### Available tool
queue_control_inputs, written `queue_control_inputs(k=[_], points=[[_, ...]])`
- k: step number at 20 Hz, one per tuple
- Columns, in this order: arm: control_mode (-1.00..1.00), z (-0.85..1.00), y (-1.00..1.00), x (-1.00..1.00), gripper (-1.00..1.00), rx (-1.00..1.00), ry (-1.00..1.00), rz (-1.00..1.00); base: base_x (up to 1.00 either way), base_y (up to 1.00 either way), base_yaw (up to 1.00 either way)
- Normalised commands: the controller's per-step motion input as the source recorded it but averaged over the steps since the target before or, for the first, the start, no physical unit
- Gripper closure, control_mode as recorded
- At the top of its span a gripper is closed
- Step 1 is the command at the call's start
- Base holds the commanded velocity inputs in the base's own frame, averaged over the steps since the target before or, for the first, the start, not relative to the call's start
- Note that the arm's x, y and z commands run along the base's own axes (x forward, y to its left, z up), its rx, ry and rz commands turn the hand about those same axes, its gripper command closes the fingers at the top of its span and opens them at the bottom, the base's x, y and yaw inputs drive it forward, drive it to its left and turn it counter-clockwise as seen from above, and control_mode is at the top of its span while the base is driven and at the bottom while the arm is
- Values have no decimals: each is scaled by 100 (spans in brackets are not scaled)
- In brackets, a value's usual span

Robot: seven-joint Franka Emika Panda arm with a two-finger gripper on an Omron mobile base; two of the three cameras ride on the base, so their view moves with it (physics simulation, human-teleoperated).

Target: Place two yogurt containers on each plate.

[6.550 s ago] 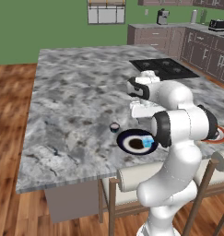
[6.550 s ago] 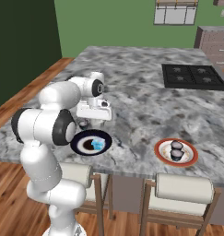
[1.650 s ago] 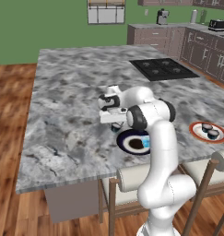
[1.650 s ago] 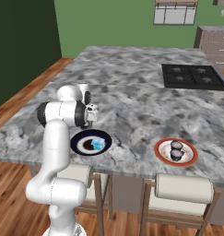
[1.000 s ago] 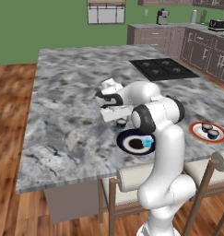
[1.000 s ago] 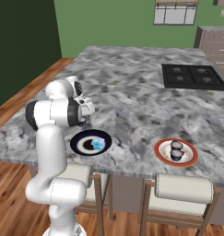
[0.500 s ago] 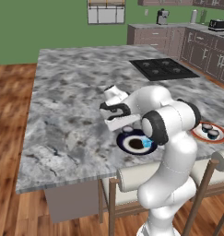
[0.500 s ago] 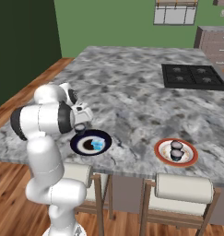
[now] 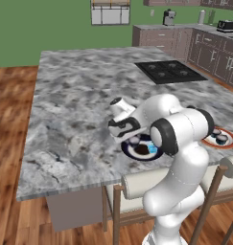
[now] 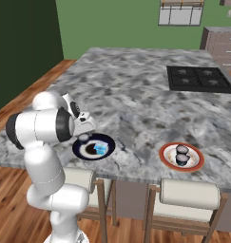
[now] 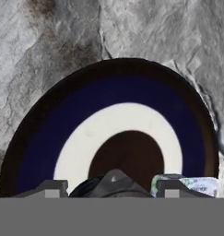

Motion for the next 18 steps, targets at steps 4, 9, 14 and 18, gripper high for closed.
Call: queue_control_inputs(k=[4,9,14,18], points=[[-100,-34,0,3,100,0,0,5,0,0,0],[-100,-18,0,0,100,0,0,2,0,0,0],[-100,-12,-2,-3,100,0,0,1,0,0,0],[-100,0,0,-3,-100,0,0,0,0,0,0]])
